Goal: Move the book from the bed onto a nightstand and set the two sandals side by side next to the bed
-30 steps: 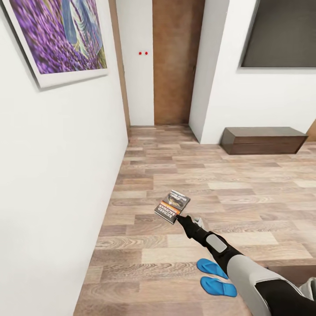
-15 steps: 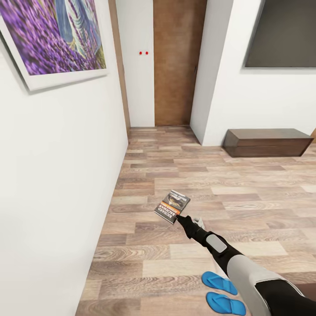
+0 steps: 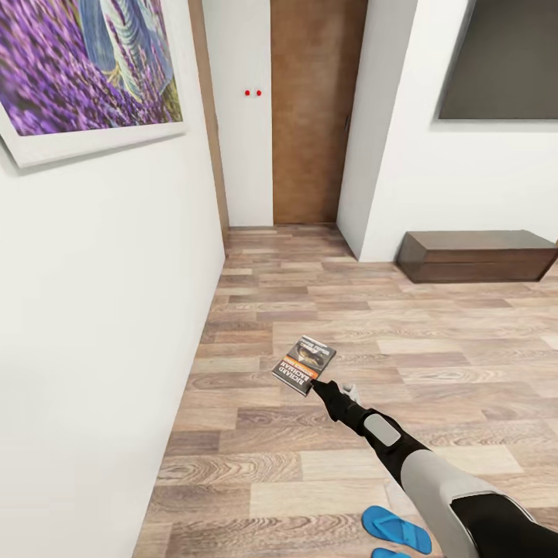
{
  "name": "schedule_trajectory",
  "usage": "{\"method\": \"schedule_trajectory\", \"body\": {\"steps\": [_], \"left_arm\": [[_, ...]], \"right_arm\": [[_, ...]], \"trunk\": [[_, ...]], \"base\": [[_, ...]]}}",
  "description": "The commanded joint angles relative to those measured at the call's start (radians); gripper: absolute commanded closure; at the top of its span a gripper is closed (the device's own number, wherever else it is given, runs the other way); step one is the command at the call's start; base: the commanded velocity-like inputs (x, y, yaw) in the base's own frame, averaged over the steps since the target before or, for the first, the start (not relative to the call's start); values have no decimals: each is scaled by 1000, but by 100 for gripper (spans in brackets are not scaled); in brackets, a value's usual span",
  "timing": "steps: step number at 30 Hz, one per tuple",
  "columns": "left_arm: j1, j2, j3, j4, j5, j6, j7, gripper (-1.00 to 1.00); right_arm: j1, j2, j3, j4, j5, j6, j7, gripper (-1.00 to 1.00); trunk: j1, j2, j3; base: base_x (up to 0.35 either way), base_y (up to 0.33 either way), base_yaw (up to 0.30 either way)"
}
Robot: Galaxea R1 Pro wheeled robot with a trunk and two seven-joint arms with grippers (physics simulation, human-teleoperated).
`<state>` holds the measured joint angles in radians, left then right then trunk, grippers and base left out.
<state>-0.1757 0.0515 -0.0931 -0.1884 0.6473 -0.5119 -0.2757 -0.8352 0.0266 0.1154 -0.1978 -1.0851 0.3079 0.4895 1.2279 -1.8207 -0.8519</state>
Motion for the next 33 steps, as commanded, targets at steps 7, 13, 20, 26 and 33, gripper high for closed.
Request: {"method": "schedule_trajectory", "body": {"steps": [7,13,20,26,33], "left_arm": [[-1,1,-8,1,11,-4,-4,-100],[-1,1,-8,1,11,-4,-4,-100],[-1,1,-8,1,11,-4,-4,-100],[-1,1,-8,1,11,-3,-4,-100],[-1,2,-8,1,11,-2,-4,-100]], "right_arm": [[-1,0,6,0,-13,3,1,100],[-1,0,6,0,-13,3,1,100],[-1,0,6,0,-13,3,1,100],[-1,0,6,0,-13,3,1,100],[-1,0,6,-1,-13,3,1,100]], "trunk": [[0,0,-1],[0,0,-1],[0,0,-1],[0,0,-1],[0,0,3]], "base": [[230,56,0],[230,95,0],[230,18,0],[229,3,0],[230,0,-74]]}}
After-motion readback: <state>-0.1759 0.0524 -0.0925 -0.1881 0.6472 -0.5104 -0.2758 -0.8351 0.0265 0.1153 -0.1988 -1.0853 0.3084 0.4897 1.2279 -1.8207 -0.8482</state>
